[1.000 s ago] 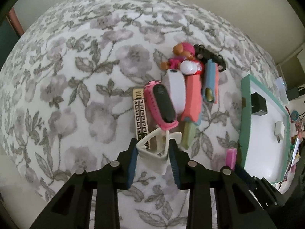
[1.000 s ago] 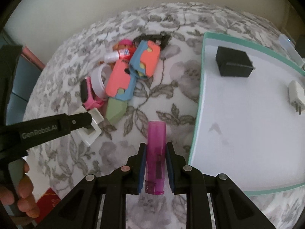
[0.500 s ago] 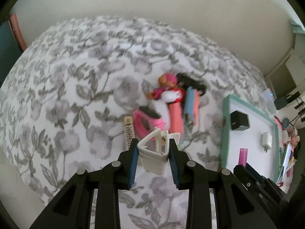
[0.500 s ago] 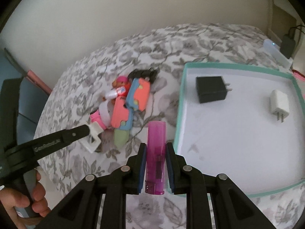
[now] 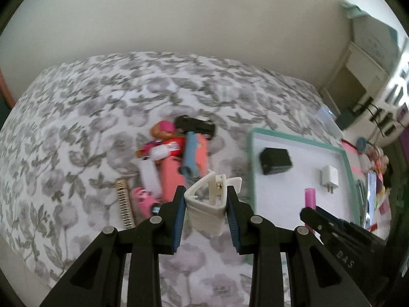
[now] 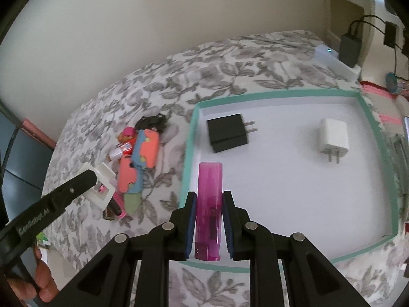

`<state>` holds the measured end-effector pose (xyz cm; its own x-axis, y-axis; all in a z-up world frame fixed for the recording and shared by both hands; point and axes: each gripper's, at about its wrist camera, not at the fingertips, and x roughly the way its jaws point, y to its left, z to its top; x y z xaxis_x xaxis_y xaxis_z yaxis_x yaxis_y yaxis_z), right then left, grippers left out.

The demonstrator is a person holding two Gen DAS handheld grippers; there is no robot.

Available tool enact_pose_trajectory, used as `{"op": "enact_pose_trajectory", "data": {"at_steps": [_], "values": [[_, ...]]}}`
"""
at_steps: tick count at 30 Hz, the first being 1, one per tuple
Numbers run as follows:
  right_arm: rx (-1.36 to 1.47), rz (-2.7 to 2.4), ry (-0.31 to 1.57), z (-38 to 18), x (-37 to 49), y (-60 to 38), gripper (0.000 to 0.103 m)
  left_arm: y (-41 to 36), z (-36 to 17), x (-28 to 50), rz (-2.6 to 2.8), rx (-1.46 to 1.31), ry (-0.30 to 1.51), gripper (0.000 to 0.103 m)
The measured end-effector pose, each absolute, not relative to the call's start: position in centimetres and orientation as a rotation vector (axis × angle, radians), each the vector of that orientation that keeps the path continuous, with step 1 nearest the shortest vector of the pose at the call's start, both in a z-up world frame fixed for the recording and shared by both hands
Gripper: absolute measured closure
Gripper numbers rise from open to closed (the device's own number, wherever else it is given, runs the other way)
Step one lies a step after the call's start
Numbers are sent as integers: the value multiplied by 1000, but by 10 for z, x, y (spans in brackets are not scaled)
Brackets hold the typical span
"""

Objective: Organize rigid objects
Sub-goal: 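Carry the holder and lighter into the tray and open both tools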

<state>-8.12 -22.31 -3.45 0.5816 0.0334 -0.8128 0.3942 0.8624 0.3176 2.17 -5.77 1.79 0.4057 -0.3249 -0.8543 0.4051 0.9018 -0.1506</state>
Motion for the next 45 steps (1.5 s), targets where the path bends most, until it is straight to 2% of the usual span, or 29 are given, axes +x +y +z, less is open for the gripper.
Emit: {"op": "enact_pose_trajectory", "data": {"at_steps": [16,29,45], "values": [[608,-398,974,-53,-108,-292,82,-157,-3,-20,-684,277,1047,71],[640,-493,1019,-71,-112,-327,82,-178,-44,-5,-675,292,1151,71],[629,-502,1077,-89,-99,-331,82,-196,-54,8,-715,303,1148,71]]}}
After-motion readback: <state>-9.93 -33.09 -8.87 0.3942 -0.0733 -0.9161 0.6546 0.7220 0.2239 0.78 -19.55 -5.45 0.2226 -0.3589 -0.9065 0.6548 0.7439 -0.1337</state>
